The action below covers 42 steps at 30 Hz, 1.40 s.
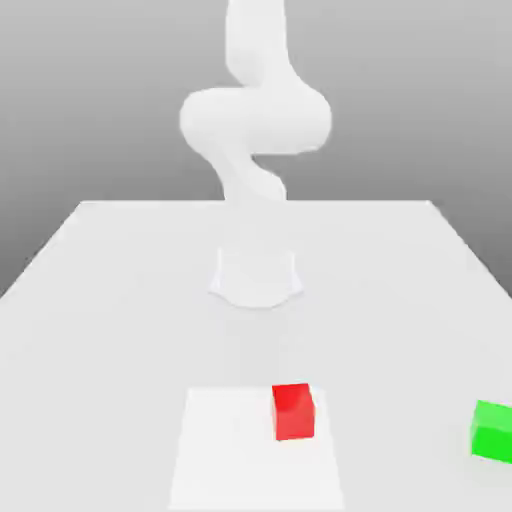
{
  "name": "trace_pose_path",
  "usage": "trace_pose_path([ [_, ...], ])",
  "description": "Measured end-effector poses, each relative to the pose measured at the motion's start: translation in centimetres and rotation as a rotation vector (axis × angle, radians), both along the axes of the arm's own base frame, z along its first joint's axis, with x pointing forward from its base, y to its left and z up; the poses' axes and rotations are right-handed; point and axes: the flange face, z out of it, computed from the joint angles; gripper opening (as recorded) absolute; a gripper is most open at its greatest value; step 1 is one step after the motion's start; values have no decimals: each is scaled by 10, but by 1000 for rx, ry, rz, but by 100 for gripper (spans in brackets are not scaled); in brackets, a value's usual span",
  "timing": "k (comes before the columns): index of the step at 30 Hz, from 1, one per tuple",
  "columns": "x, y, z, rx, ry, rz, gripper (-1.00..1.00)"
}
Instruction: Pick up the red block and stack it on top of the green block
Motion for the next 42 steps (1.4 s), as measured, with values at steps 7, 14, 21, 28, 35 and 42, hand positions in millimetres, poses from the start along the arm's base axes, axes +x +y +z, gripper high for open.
trace_pose_path([
  [7, 53, 4, -111, -110, 146, 312, 0],
  [14, 74, 26, -226, -233, 271, 629, 0],
  [21, 64, 48, -333, -369, 382, 952, 0],
  [28, 31, 57, -421, -518, 478, 1277, 0],
  [35, 8, 53, -471, -626, 530, 1485, 0],
  [42, 11, 54, -498, -637, 525, 1493, 0],
])
